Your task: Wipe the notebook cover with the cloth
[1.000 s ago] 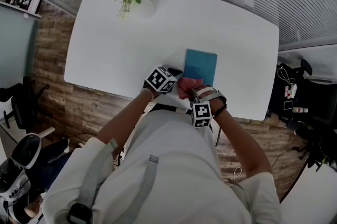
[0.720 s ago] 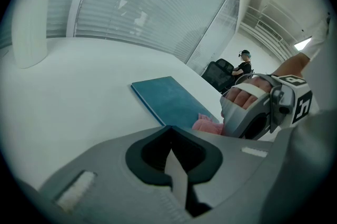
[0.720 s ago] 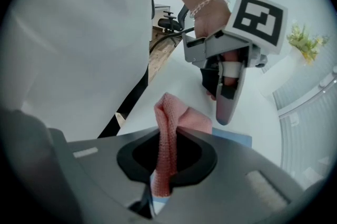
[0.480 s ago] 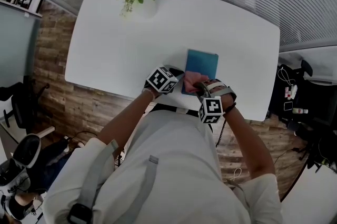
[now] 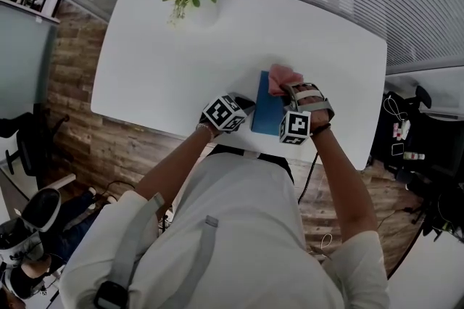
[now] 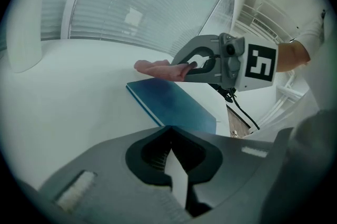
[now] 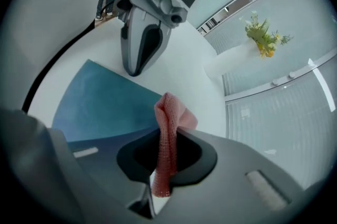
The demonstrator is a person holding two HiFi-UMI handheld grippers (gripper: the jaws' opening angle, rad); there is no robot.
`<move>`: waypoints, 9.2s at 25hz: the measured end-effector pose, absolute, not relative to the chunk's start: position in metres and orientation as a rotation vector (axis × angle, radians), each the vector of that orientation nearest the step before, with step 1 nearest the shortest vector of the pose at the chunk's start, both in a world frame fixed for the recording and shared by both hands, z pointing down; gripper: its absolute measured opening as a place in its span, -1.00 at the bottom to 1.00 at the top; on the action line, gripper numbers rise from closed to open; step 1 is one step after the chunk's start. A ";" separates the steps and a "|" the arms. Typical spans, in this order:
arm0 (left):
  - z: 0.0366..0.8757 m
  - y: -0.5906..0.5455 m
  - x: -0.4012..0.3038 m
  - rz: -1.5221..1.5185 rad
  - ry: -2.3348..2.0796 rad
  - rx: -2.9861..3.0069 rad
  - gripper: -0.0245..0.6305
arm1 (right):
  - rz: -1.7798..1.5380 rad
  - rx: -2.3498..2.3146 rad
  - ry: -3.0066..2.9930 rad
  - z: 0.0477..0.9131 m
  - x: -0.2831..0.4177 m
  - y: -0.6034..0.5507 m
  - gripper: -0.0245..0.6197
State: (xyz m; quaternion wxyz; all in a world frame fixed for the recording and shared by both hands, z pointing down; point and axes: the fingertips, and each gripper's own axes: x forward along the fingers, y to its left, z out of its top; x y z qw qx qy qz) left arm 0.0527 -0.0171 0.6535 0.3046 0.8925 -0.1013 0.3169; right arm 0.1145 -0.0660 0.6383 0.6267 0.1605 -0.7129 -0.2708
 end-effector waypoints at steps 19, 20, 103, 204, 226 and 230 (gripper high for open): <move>0.658 0.006 0.068 0.960 -0.158 2.386 -0.93 | -0.526 0.308 -1.664 0.681 0.137 -0.071 -0.89; 0.658 0.006 0.068 0.960 -0.158 2.386 -0.93 | -0.524 0.302 -1.663 0.681 0.137 -0.071 -0.89; 0.658 0.007 0.068 0.964 -0.150 2.370 -0.93 | -0.440 0.222 -1.795 0.677 0.112 0.005 -0.90; 0.659 0.006 0.067 0.968 -0.155 2.378 -0.93 | -0.281 0.106 -1.863 0.675 0.088 0.102 -0.86; 0.659 0.007 0.068 0.965 -0.152 2.375 -0.93 | -0.552 0.423 -1.717 0.636 0.159 -0.053 -0.84; 0.659 0.006 0.068 0.965 -0.152 2.375 -0.93 | -0.572 0.410 -1.686 0.643 0.169 -0.070 -0.84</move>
